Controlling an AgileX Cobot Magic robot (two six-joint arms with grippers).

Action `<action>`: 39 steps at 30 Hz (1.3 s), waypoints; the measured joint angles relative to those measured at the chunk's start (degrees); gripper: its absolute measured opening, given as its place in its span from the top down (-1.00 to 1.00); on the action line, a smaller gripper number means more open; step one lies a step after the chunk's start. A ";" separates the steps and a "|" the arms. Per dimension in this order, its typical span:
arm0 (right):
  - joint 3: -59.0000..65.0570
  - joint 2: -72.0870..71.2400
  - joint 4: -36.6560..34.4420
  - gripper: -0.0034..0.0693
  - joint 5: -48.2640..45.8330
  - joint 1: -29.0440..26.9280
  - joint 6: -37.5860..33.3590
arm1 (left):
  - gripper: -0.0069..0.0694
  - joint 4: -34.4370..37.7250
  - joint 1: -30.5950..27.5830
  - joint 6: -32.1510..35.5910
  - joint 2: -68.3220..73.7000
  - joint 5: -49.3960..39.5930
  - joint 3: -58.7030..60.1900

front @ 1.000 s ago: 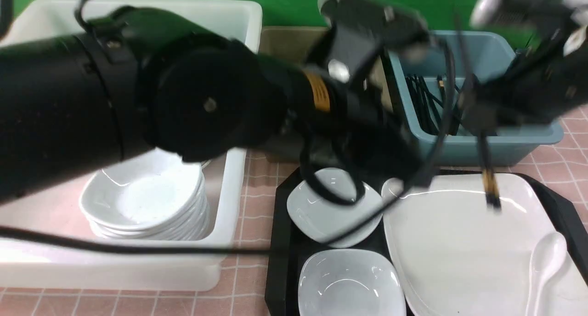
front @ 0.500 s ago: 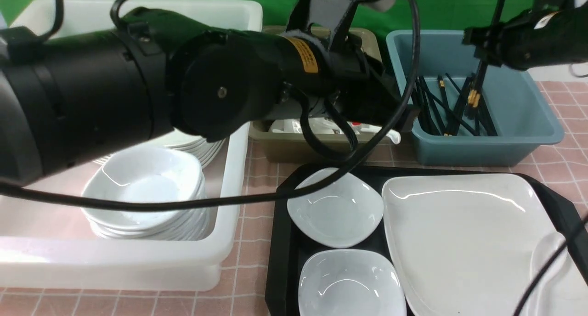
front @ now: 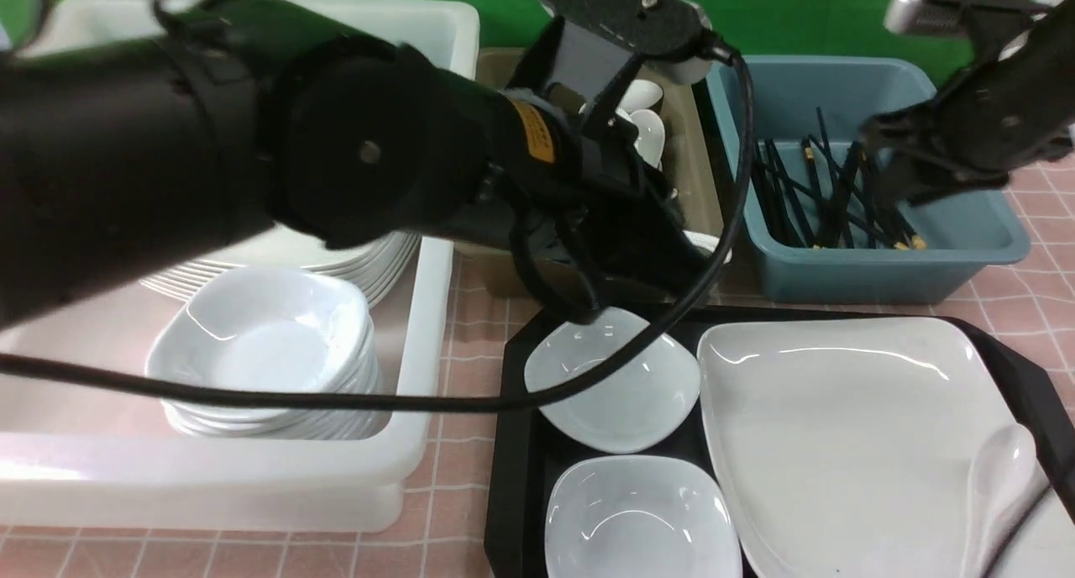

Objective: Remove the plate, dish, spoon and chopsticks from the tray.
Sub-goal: Use the right arm to grab a soup spoon from the plate

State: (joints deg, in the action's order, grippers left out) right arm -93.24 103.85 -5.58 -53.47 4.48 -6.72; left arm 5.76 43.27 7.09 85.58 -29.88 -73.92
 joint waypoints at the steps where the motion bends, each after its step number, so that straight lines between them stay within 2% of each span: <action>1: 1.37 -3.10 0.00 0.66 -4.37 0.00 -0.04 | 0.83 0.00 0.00 0.27 -1.31 -1.79 0.00; 2: 3.67 -6.23 0.00 0.78 -7.73 0.00 0.07 | 0.83 0.15 0.00 0.59 -2.59 -4.47 0.00; 4: 7.50 -9.86 0.00 0.82 -10.17 0.00 0.75 | 0.83 0.28 0.00 1.16 -3.94 -7.19 0.00; 8: 20.48 -18.26 0.05 0.72 -9.35 0.62 5.36 | 0.83 1.67 0.00 3.17 -5.77 -14.98 0.00; 10: 30.42 -23.15 0.10 0.42 -4.95 1.57 8.29 | 0.83 4.30 0.00 6.06 -6.00 -18.28 0.72; 15: 41.95 -24.38 0.24 -0.28 2.81 2.78 12.13 | 0.83 11.22 0.30 14.35 -6.00 -18.32 6.80; 17: 44.07 -23.06 1.14 -0.41 5.17 2.80 13.37 | 0.83 11.99 1.17 16.58 -6.00 -17.09 9.67; 20: 45.05 -20.70 3.27 -0.46 7.02 2.80 15.74 | 0.83 12.05 2.36 17.09 -5.94 -16.04 12.07; 25: 45.22 -13.86 6.72 -0.39 11.90 2.80 19.49 | 0.83 11.81 4.15 16.71 -5.14 -15.53 13.84; 28: 45.16 -10.83 6.90 -0.25 13.72 2.80 19.81 | 0.83 11.76 4.34 16.49 -5.09 -14.91 13.84; 30: 44.70 -8.62 6.90 0.03 13.47 2.80 19.45 | 0.83 11.76 4.34 15.63 -5.09 -14.91 13.84; 32: 43.93 -7.93 6.90 0.43 13.39 2.99 17.71 | 0.83 11.57 4.34 14.29 -5.09 -15.19 13.84; 34: 42.88 -8.10 6.73 0.62 13.13 3.24 16.75 | 0.83 10.59 4.34 12.70 -5.09 -15.19 13.84; 36: 41.45 -8.61 5.90 0.64 12.28 3.29 16.21 | 0.83 8.78 4.34 10.75 -5.09 -15.11 13.84; 39: 35.12 -11.12 0.50 0.63 10.16 3.35 12.04 | 0.83 1.06 3.53 1.52 -5.05 -14.90 11.84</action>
State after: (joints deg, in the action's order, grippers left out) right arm -58.11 92.73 -5.09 -43.32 7.83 5.32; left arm 6.82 46.81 8.61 80.54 -44.78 -62.07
